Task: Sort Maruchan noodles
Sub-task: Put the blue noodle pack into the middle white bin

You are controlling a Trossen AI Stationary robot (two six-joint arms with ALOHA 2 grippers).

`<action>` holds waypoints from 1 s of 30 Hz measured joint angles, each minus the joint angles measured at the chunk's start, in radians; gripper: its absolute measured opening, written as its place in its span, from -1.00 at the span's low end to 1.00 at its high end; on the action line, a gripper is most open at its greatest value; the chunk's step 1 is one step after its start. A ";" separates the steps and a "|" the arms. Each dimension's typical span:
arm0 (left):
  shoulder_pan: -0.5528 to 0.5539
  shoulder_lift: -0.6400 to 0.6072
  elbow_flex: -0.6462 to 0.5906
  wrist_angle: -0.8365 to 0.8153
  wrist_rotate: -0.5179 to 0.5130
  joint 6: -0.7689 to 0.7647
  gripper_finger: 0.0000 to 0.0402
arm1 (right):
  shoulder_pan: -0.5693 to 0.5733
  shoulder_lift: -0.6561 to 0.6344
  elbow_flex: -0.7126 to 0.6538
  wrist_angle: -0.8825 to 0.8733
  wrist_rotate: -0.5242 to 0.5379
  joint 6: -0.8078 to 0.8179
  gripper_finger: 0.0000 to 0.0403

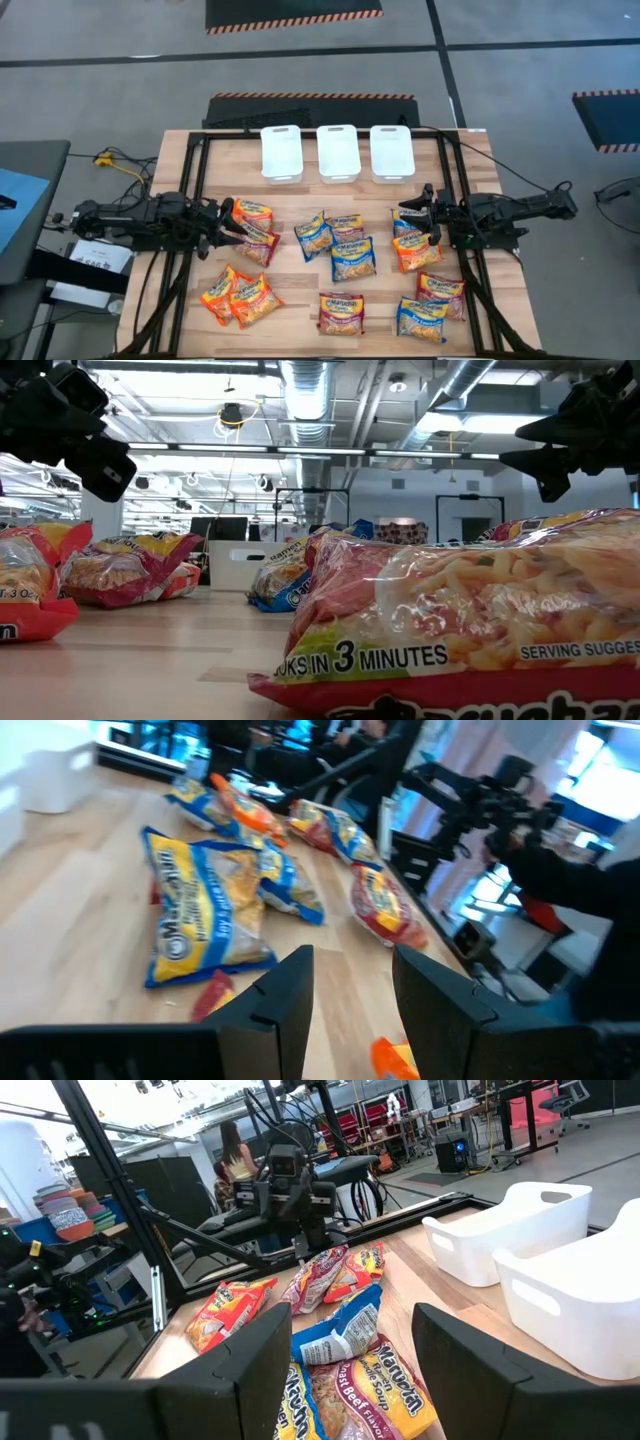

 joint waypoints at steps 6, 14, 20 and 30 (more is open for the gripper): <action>0.000 0.000 0.000 -0.004 -0.062 0.000 -0.37 | 0.000 0.000 0.000 0.000 0.000 0.000 0.17; 0.000 0.000 0.000 -0.004 -0.083 -0.002 -0.37 | 0.000 0.000 0.000 0.000 0.000 0.000 0.17; 0.000 0.000 -0.001 -0.004 -0.109 0.002 -0.37 | 0.000 0.000 0.000 0.000 0.000 0.000 0.17; 0.000 0.000 -0.001 -0.002 -0.223 -0.005 -0.37 | -0.001 0.000 0.007 0.055 0.001 0.051 0.17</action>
